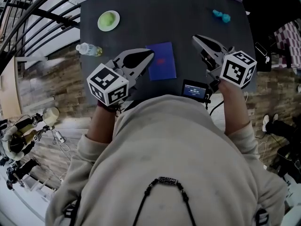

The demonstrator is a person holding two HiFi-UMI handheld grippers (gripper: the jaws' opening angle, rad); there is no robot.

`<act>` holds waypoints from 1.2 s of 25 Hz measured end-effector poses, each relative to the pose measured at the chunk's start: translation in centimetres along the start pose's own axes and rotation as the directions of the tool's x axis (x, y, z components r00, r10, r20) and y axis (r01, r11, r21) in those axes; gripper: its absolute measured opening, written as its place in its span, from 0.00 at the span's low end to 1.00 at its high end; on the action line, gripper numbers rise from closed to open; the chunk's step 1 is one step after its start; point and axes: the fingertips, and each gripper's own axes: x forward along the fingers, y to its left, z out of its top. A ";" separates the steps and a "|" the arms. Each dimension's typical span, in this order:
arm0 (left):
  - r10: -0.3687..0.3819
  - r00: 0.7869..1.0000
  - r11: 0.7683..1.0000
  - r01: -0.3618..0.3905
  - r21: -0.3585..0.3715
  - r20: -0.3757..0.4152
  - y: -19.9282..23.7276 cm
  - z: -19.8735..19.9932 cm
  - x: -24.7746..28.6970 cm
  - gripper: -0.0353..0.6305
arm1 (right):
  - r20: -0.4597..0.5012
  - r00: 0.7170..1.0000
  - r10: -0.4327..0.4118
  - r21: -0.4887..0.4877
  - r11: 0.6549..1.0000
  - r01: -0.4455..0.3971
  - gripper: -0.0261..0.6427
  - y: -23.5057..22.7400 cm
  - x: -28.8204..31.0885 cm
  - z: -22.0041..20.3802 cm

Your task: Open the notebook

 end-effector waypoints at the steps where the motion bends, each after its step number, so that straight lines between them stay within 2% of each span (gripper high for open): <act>1: 0.007 1.000 1.000 -0.007 -0.012 -0.005 0.3 -0.3 -0.2 0.06 | -0.012 1.000 0.004 0.004 1.000 -0.003 0.06 0.0 0.6 -0.1; 12: 0.046 0.998 0.995 -0.049 -0.081 -0.041 5.3 -2.4 -3.0 0.06 | -0.094 0.995 0.009 0.019 1.000 -0.007 0.06 0.8 7.6 -1.1; 18: 0.070 0.995 0.991 -0.077 -0.112 -0.066 6.4 -3.8 -2.2 0.06 | -0.114 0.993 -0.013 0.027 0.999 0.017 0.06 -0.3 7.9 -2.1; 25: 0.036 0.991 0.985 -0.057 -0.160 -0.126 6.2 -6.9 -0.8 0.06 | -0.121 0.992 -0.034 0.050 0.998 0.040 0.06 -1.8 8.6 -3.0; 30: 0.032 0.986 0.987 -0.057 -0.153 -0.166 6.7 -8.0 0.2 0.06 | -0.133 0.990 -0.056 0.072 0.995 0.066 0.07 -3.2 8.6 -4.0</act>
